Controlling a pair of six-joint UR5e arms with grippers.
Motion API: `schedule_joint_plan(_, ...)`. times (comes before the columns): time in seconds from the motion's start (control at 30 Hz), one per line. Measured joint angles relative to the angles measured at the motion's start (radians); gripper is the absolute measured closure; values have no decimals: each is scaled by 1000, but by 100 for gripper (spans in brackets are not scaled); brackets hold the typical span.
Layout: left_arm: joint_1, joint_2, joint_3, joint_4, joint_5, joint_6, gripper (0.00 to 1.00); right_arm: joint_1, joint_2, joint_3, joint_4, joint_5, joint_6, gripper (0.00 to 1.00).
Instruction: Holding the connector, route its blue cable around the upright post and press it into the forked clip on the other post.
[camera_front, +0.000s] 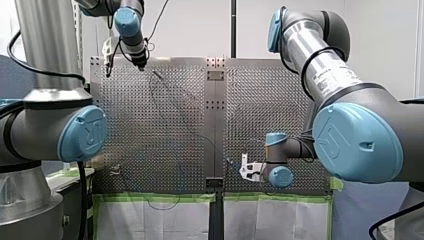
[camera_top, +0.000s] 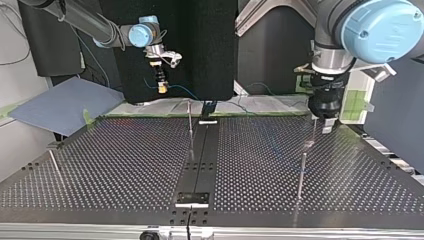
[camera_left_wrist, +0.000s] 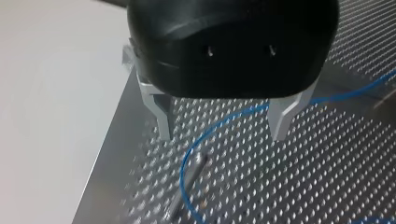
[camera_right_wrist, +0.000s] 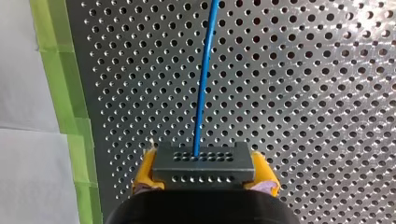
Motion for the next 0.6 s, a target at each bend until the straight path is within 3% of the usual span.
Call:
schedule_joint_plan(0.37,-41,-10,-18,96,93,96,0,4,0,0,2,0,-2,100)
schedule_joint_plan(0.6,-72,-56,-18,161,86,160,0,7,0,0,7,0,-1,100)
